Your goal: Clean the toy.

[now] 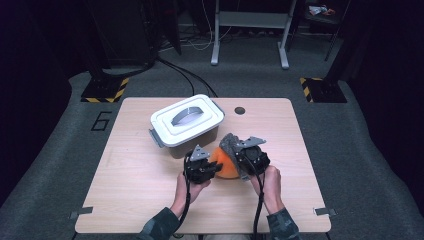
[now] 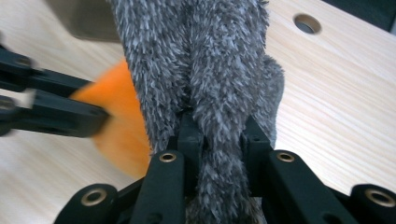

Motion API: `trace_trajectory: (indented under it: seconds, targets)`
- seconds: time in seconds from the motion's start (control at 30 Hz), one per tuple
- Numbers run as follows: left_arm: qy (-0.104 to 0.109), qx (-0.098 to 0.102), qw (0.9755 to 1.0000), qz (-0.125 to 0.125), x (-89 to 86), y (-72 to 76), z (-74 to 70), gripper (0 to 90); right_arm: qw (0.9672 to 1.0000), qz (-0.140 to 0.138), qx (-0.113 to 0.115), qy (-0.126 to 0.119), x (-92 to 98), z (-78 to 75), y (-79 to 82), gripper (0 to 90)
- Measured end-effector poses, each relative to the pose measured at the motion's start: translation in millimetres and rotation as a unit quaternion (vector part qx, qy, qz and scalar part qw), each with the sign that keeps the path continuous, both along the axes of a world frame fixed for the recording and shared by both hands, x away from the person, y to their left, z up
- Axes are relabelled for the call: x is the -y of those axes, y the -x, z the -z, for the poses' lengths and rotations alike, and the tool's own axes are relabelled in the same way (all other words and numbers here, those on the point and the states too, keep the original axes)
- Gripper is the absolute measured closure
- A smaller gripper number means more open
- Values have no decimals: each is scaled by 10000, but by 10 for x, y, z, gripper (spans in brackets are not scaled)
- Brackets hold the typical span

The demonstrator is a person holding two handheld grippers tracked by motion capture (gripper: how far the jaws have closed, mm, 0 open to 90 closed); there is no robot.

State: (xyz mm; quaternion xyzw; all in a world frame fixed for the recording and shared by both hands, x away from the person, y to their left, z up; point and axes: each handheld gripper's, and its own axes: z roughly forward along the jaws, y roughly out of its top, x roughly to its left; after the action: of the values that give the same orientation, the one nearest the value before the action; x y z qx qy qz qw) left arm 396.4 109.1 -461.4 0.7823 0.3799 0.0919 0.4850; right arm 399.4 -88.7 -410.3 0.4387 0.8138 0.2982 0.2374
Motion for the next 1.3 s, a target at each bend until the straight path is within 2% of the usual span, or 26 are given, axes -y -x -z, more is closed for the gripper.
trace_trajectory:
  seconds: [0.1, 0.3, 0.47, 0.57, 0.67, 0.8, 0.9, 1.07, 1.2, 1.3]
  targets:
    - [8, -20, 10000, 1, -12, -7, 5, 809, 9998, 192, -53, 59, 117, 51, -60, 751]
    - [-56, 9, 10000, 32, -31, -19, 12, 809, 9981, 520, -343, 37, 361, 264, -217, 750]
    - [-58, -9, 10000, 37, -30, -20, 10, 808, 9950, 713, -687, 93, 462, 432, -309, 750]
    - [-32, -21, 10000, 25, -28, -17, 7, 807, 9957, 665, -641, 109, 478, 419, -309, 750]
    - [-22, -15, 10000, 3, -35, -17, 4, 806, 9965, 659, -492, 117, 460, 328, -257, 749]
    - [-45, -6, 10000, 37, -44, -26, -1, 805, 9982, 538, -264, 80, 376, 145, -158, 748]
    - [-56, 6, 10000, 44, -40, -26, -2, 804, 9991, 399, -126, -54, 288, 20, -90, 749]
    - [-88, 18, 9999, 85, -15, -22, -14, 802, 9998, -82, 97, -178, 82, -171, 23, 749]
    - [-41, -9, 10000, 70, -1, -13, -15, 801, 9988, -422, 196, -168, -92, -235, 79, 749]
    - [-101, 42, 9999, 117, -7, -18, -17, 800, 9981, -588, 166, -76, -198, -203, 75, 748]
